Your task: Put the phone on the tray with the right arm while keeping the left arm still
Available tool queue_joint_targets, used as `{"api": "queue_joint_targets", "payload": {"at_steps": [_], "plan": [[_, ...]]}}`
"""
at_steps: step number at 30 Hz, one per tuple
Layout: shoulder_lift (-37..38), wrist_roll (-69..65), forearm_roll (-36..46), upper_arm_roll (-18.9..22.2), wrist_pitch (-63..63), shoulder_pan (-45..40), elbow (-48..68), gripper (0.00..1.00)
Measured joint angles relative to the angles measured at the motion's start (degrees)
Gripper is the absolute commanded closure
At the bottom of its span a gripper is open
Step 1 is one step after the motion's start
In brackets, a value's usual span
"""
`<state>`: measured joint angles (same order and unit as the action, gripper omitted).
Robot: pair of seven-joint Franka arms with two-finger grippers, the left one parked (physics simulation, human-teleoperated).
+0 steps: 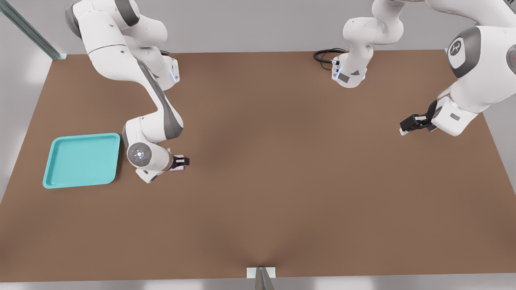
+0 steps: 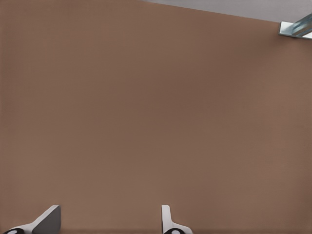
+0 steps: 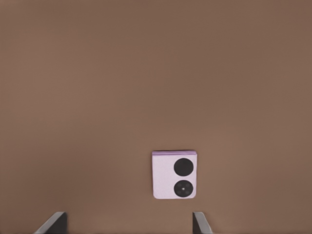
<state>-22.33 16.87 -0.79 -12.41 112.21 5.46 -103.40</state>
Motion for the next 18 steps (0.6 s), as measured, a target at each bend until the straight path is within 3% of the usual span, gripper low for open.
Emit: {"api": "queue_joint_targets", "payload": {"at_steps": [18], "plan": [[-3.1,4.2,0.7,-2.4,14.3,-5.6,-10.8,0.03]]}}
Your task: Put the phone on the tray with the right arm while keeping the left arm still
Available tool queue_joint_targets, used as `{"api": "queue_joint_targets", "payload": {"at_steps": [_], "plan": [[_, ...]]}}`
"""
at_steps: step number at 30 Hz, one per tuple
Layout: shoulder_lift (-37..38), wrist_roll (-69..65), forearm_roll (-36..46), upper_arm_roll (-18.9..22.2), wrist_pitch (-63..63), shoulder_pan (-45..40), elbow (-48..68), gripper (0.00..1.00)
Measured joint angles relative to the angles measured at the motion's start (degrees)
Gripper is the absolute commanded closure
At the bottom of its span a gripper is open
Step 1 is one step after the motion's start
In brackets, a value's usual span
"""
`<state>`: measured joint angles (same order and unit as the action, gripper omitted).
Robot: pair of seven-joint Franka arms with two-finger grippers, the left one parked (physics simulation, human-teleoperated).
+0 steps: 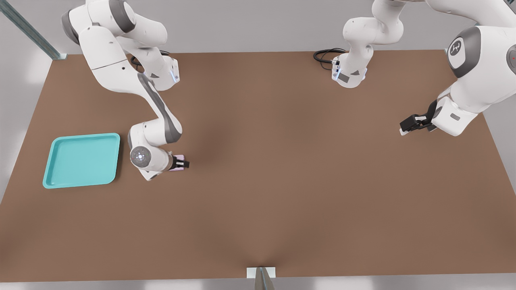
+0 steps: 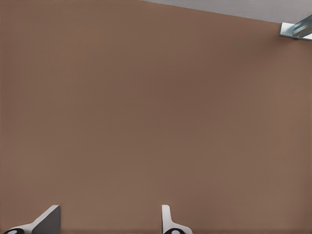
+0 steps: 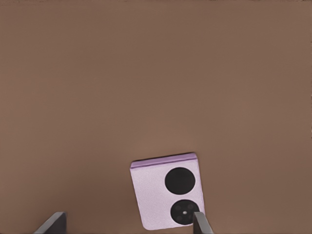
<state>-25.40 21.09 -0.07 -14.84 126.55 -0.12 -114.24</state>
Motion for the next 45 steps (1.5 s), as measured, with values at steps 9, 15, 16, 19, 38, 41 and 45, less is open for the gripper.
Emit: {"api": "queue_joint_targets", "payload": {"at_steps": [9,15,16,19,38,41,45], "plan": [[1.1,-2.6,-0.2,-1.9,7.0,-2.4,-6.0,0.02],[-0.6,-6.0,-0.3,-2.1,12.3,-4.3,-8.7,0.0],[-0.9,-6.6,-0.3,-2.1,13.0,-4.5,-8.9,0.0],[-1.5,-8.2,-0.4,-2.1,14.9,-4.5,-9.1,0.0],[-3.1,-14.3,-0.6,-2.1,20.7,-4.6,-10.9,0.0],[-3.2,-14.8,-0.6,-2.1,21.5,-4.6,-11.5,0.0],[-3.5,-15.4,-0.5,-2.1,22.4,-4.7,-11.8,0.04]]}}
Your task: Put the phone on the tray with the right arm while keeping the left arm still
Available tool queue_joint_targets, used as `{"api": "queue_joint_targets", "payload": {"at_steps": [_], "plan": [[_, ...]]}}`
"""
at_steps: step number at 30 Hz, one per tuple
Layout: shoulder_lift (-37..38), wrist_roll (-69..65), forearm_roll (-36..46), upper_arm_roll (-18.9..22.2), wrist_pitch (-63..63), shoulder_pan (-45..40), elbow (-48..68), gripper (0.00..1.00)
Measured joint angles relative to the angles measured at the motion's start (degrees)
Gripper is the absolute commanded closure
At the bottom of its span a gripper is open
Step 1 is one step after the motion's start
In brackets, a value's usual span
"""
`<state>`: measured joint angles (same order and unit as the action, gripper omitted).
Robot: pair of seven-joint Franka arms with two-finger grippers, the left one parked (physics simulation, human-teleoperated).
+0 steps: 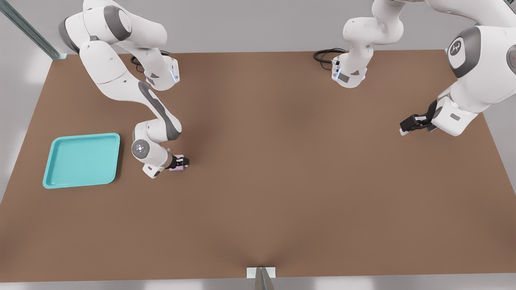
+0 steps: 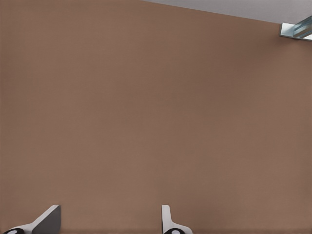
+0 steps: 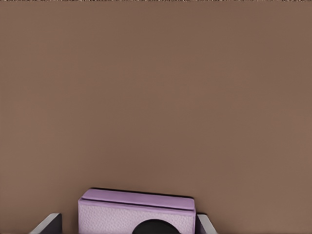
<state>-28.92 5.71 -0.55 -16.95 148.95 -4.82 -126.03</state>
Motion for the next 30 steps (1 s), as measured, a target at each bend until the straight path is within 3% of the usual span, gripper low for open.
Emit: {"api": "queue_joint_targets", "payload": {"at_steps": [2,6,14,18,30], "plan": [[0.2,-0.5,0.3,0.0,0.2,0.0,0.0,0.17],[0.5,-1.2,0.3,0.0,0.5,0.0,0.0,0.21],[2.7,-1.9,0.2,0.0,0.3,0.0,0.0,0.22],[7.3,-2.2,0.2,0.0,-2.4,-1.3,1.4,0.22],[11.0,-14.1,0.0,0.5,-9.2,-26.7,3.8,0.22]]}}
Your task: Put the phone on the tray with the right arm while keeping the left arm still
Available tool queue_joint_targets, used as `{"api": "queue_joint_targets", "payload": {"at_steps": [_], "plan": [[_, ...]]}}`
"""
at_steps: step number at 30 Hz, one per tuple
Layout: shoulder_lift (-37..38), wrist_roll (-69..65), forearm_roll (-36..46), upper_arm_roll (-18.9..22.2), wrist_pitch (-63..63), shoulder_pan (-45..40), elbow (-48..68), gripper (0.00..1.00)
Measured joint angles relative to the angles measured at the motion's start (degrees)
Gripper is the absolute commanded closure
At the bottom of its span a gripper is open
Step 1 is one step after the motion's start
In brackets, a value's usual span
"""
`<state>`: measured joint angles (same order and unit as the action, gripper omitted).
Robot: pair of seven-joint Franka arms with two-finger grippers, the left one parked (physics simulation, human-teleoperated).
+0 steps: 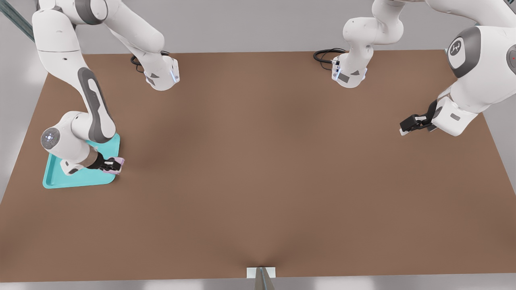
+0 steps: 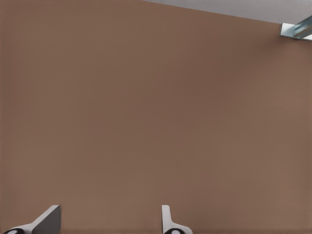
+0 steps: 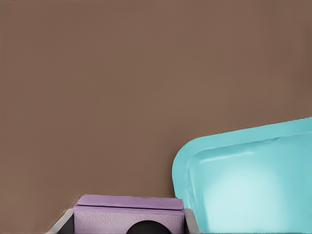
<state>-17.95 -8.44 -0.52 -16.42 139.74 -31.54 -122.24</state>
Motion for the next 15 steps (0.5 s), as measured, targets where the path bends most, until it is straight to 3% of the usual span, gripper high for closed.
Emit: {"api": "queue_joint_targets", "payload": {"at_steps": [3,10,12,15], "plan": [[-2.0,-4.8,-1.2,0.2,-0.8,-5.0,1.4,0.22],[-7.4,-13.5,-3.4,0.3,-1.7,-7.4,3.0,0.21],[-8.5,-15.3,-3.8,0.3,-1.9,-7.4,3.5,0.0],[-8.7,-17.7,-4.1,0.2,-2.1,-7.3,4.1,0.0]]}}
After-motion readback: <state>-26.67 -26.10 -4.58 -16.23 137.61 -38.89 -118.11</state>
